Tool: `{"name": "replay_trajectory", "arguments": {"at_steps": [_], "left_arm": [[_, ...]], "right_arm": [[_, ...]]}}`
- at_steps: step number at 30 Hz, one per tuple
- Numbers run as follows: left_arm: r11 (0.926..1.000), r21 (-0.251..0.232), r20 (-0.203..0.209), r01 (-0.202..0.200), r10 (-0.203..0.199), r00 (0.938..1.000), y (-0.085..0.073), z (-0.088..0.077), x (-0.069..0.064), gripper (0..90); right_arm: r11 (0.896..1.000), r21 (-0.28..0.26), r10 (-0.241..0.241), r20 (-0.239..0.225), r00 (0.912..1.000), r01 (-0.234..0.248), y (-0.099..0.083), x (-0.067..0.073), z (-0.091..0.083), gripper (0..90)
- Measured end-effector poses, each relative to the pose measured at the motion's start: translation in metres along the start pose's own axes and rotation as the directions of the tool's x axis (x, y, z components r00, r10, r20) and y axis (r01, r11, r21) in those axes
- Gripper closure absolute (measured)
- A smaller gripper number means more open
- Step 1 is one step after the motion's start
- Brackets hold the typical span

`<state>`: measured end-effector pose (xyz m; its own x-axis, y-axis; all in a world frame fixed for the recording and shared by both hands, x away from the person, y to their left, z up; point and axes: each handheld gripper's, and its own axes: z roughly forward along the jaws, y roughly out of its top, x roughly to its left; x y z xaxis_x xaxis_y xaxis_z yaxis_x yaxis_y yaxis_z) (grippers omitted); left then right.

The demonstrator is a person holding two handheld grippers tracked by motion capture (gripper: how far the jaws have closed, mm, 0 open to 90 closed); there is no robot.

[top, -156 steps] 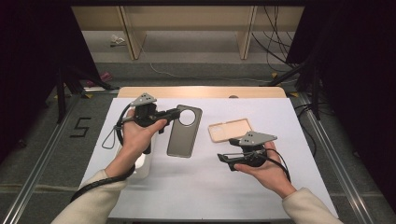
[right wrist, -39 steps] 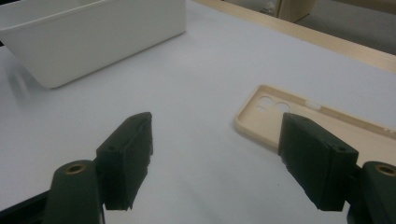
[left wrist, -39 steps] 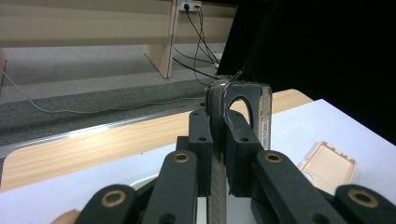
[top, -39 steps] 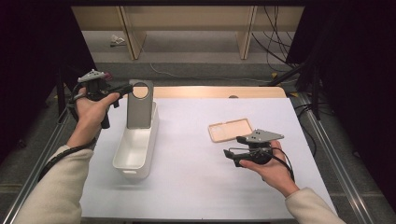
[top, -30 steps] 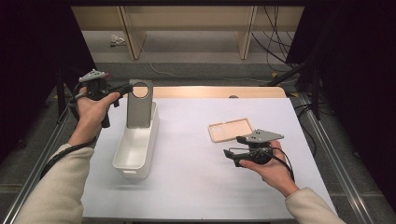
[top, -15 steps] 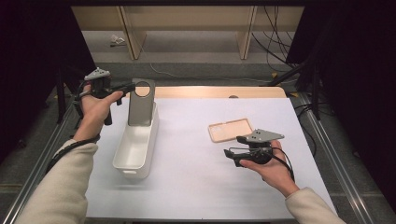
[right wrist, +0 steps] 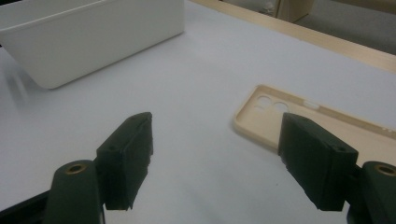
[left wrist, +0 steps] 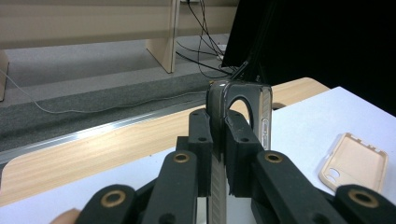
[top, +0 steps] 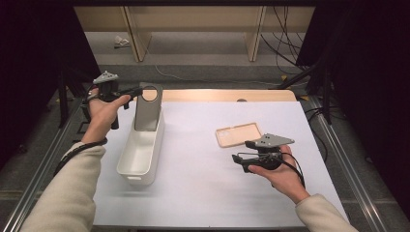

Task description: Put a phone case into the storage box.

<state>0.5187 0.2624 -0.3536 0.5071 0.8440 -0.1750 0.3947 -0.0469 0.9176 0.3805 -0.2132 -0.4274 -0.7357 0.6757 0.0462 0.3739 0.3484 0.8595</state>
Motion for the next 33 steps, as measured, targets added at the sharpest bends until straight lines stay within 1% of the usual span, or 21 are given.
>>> {"name": "replay_trajectory", "arguments": {"at_steps": [4, 10, 24, 33], "left_arm": [[1.0, 0.005, 0.001, -0.004, 0.004, 1.0, -0.001, 0.003, 0.001, 82.0], [0.9999, 0.009, -0.004, 0.005, -0.005, 1.0, -0.003, 0.007, 0.004, 82.0], [0.9996, 0.026, -0.006, 0.005, -0.005, 1.0, -0.006, 0.014, 0.008, 81.9], [0.9992, 0.034, -0.015, 0.021, -0.021, 0.9997, -0.011, 0.02, 0.013, 81.9]], "right_arm": [[1.0, 0.0, 0.001, 0.001, 1.0, -0.001, 0.0, 0.0, 0.0, 27.3], [1.0, -0.001, -0.001, 0.0, 1.0, 0.001, 0.0, 0.0, 0.0, 27.3], [1.0, 0.001, -0.001, 0.0, 1.0, 0.001, -0.001, -0.001, 0.001, 27.4], [1.0, 0.004, -0.003, -0.001, 1.0, 0.003, -0.001, -0.001, 0.001, 27.5]]}}
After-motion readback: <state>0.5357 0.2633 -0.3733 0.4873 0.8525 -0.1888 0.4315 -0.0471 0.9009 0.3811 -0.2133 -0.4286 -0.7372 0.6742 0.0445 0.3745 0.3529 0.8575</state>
